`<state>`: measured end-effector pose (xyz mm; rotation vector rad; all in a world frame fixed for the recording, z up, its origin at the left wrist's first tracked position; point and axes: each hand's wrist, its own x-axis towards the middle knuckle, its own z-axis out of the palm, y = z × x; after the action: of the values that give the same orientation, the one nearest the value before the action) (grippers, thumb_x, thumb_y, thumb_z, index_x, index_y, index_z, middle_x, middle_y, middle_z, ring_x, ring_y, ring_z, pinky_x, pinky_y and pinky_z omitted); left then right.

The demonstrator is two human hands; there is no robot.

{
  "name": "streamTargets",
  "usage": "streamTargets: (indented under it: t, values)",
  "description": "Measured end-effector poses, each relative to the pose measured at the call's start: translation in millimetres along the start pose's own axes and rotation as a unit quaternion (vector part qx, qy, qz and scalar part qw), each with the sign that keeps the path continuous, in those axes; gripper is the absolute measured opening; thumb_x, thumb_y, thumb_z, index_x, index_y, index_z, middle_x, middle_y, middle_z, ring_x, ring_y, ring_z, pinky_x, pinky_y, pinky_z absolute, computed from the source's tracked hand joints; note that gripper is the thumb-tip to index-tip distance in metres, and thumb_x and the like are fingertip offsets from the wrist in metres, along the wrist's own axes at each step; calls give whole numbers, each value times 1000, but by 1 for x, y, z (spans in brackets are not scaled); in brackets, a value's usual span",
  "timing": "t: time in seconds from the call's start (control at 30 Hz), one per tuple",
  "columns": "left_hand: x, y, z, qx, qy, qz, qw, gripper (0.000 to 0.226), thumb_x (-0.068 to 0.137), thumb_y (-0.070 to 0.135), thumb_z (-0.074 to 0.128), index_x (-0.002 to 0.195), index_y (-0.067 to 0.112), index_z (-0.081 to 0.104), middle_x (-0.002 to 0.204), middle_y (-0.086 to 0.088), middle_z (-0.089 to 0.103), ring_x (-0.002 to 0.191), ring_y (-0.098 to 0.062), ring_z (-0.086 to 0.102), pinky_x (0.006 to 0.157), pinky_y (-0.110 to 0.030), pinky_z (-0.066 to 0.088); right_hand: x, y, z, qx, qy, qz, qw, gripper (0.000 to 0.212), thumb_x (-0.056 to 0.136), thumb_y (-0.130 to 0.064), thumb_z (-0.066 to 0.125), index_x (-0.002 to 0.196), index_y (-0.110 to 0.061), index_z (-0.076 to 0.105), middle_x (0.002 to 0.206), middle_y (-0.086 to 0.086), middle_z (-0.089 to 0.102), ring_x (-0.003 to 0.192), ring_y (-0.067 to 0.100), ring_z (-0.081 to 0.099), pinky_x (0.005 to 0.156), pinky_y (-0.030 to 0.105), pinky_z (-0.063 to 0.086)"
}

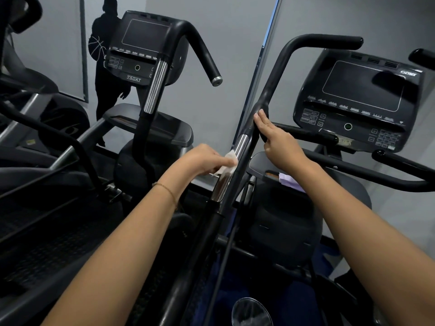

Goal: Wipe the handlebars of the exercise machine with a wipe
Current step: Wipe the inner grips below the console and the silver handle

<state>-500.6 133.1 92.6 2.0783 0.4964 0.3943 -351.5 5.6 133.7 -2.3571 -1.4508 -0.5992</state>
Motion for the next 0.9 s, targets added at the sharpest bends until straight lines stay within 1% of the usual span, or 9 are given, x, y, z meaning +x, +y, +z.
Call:
streamTargets:
  t: [0.07,0.17,0.33,0.47,0.6,0.67,0.73,0.83,0.9]
  values:
    - [-12,-8,1,40,-9,5,999,34,80,39,68,68,8,63,55,-1,40,51,-14,31,52,-25,25,0,-1,0,4,0,3,1000,82,79,12,38,148,-28,17,155,-17,7,136,18,34,105,49,34]
    - [-23,-13,7,27,-6,14,1000,29,79,32,71,69,6,64,54,-2,36,46,-12,28,49,-24,24,-1,-1,0,1,4,1,1000,82,80,12,38,148,-27,16,155,-16,6,135,18,36,102,47,37]
    - [10,20,10,5,81,18,997,23,80,37,68,81,14,64,68,-6,51,55,-17,41,58,-26,35,0,-1,-1,-7,3,-1,1000,79,81,9,37,148,-27,17,155,-16,7,135,18,36,103,46,37]
    - [26,42,7,8,108,8,994,32,82,40,64,69,11,59,54,1,38,46,-14,33,49,-22,28,1,0,-2,-4,-1,1,1000,80,80,10,36,148,-27,18,155,-16,8,137,17,33,106,46,33]
    - [18,34,10,-7,99,17,995,22,85,39,60,82,19,51,56,2,29,48,-13,25,49,-23,24,1,-1,-1,2,-2,3,1000,81,79,10,36,148,-27,17,155,-16,6,138,16,31,107,47,33]
    - [9,22,11,-5,75,24,997,19,85,36,63,78,22,53,64,1,39,51,-11,31,49,-20,26,0,-2,0,2,-2,4,1000,80,80,10,37,149,-27,16,155,-16,6,138,17,31,108,47,32]
    - [-1,9,15,-10,57,26,998,19,85,34,66,75,18,60,74,-1,48,59,-11,40,55,-18,32,-1,-3,0,5,0,6,1000,80,81,10,37,149,-26,16,155,-16,5,137,18,32,108,48,31]
    - [-18,-9,20,-20,59,28,998,30,84,32,66,89,3,69,62,-4,43,51,-11,35,51,-20,29,-2,-3,0,9,3,8,1000,80,81,10,37,149,-25,15,155,-16,5,138,17,30,109,48,31]
    - [-27,-17,23,-12,63,34,997,30,84,33,67,82,4,68,56,-4,35,48,-12,29,48,-22,24,-2,-3,1,6,0,7,1000,80,81,10,37,149,-26,15,155,-17,5,138,17,30,109,49,30]
